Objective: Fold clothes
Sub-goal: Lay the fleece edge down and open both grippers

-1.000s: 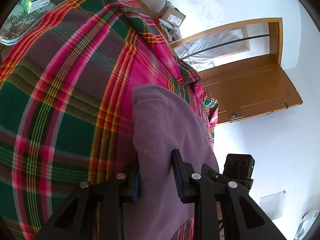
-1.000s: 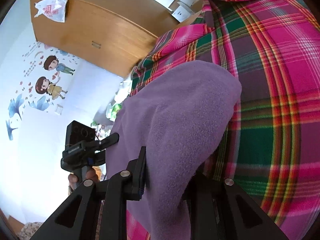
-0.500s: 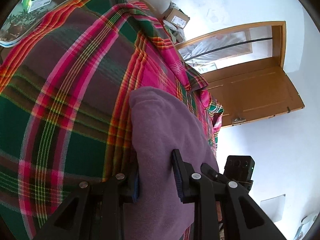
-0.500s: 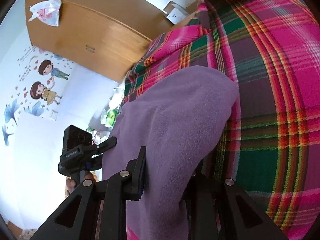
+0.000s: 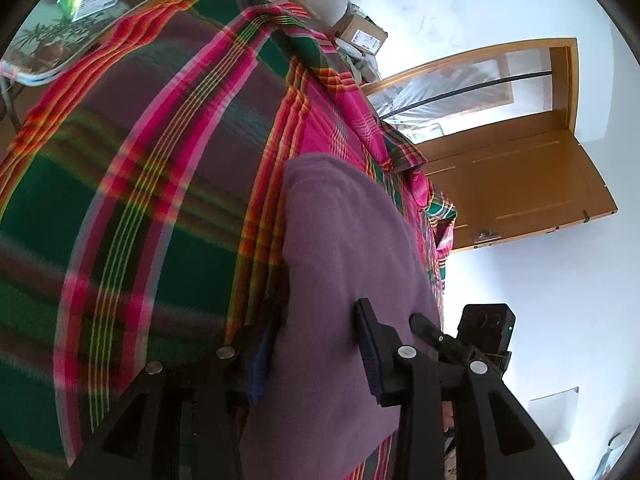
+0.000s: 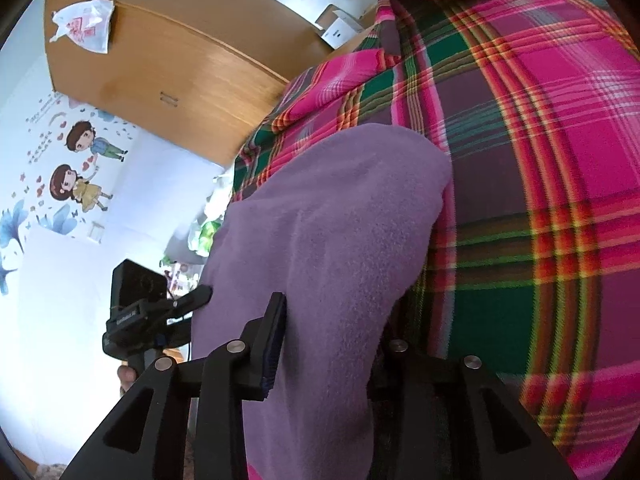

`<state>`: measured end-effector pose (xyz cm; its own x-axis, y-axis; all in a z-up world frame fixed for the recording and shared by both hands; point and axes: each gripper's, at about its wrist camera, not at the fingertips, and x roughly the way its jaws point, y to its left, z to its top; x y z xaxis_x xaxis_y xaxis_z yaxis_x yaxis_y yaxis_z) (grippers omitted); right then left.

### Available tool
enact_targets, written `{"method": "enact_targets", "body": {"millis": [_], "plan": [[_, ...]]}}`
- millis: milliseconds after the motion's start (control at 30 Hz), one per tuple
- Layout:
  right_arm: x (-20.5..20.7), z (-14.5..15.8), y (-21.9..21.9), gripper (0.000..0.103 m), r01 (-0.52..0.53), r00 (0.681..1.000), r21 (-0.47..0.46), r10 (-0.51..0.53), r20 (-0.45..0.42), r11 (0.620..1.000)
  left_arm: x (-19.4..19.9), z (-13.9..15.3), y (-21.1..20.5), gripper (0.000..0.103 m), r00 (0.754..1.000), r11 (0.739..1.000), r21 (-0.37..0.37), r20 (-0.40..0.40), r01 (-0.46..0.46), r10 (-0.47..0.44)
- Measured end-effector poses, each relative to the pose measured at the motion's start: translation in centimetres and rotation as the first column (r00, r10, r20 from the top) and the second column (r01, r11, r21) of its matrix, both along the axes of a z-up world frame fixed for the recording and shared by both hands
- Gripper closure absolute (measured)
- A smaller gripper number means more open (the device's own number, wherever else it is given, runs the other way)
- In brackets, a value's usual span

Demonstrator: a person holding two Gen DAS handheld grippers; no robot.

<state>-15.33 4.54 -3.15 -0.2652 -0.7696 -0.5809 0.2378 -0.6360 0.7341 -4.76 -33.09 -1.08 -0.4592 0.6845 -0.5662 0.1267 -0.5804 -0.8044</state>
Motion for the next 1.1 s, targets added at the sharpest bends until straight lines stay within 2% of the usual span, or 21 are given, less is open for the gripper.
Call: {"method": "enact_targets", "body": {"millis": [200,267,300,367,533,833,967,1100], "plan": [[1.8,0.9,0.7,0.069,0.029,0.998,0.075,-0.025,-0.057,0.997,2.4,0.1,-0.2,0.064,0.999,0.999,-0.018,0.009,-0.030,0.030],[2.5,1.2,1.0,0.065,0.050,0.996,0.118,-0.040,-0.082,0.992,3.1,0.3,-0.2,0.064,0.999,0.999,-0.032,0.010,-0.035,0.035],[2.9,1.4,1.2,0.059,0.062,0.994,0.142,-0.049,-0.094,0.988,3.3,0.5,0.0,0.064,0.999,0.999,-0.043,0.009,-0.034,0.035],[3.6,1.5,1.5,0.058,0.082,0.991,0.177,-0.062,-0.117,0.981,3.8,0.8,0.2,0.064,0.999,0.997,-0.065,0.007,-0.032,0.033],[5.0,1.2,2.6,0.058,0.115,0.989,0.195,-0.094,-0.113,0.974,5.0,0.7,0.3,0.064,0.999,0.996,-0.076,0.022,-0.048,0.049],[9.0,2.4,2.0,0.058,0.144,0.981,0.256,-0.105,-0.162,0.956,8.0,2.4,2.4,0.064,0.998,0.976,-0.211,-0.019,-0.062,0.059],[10.8,3.0,1.6,0.058,0.155,0.977,0.285,-0.104,-0.187,0.946,9.5,3.0,4.5,0.064,0.999,0.965,-0.260,-0.046,-0.036,0.025],[13.2,3.4,0.1,0.058,0.163,0.967,0.366,-0.074,-0.243,0.916,10.8,3.5,6.6,0.064,0.998,0.949,-0.316,-0.069,-0.020,-0.002]]}}
